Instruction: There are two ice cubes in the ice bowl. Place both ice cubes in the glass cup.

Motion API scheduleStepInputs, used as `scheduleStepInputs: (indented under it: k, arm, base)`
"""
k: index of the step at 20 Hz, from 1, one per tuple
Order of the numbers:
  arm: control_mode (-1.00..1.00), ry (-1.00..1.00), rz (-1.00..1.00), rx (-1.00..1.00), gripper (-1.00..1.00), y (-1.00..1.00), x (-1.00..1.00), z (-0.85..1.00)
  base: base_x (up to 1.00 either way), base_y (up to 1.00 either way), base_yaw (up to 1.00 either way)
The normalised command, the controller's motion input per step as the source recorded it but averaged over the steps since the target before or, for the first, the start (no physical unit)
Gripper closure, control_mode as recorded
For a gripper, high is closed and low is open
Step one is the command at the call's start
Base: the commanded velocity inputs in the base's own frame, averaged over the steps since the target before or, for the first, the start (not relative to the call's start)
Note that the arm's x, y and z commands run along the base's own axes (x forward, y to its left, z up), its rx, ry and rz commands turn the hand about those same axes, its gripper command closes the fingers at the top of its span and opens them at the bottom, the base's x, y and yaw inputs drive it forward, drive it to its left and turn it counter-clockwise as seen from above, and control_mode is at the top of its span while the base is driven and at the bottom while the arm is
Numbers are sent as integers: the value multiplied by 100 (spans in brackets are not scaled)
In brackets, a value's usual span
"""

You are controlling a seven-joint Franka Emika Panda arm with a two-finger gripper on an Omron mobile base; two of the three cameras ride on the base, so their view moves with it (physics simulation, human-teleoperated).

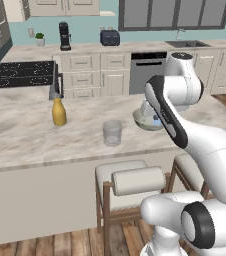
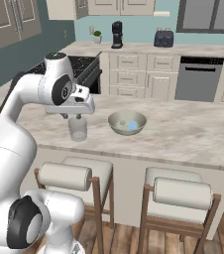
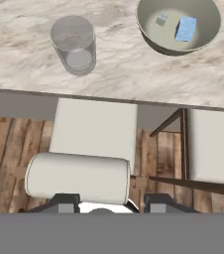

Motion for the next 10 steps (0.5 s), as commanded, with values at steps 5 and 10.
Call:
scheduleStepInputs:
  k: [5, 10]
  arm:
    - [-100, 0, 0, 0, -100, -12, 8, -8]
    - [-100, 0, -1, 0, -100, -22, 39, -11]
  base:
    - [0, 0, 0]
    - [0, 0, 0]
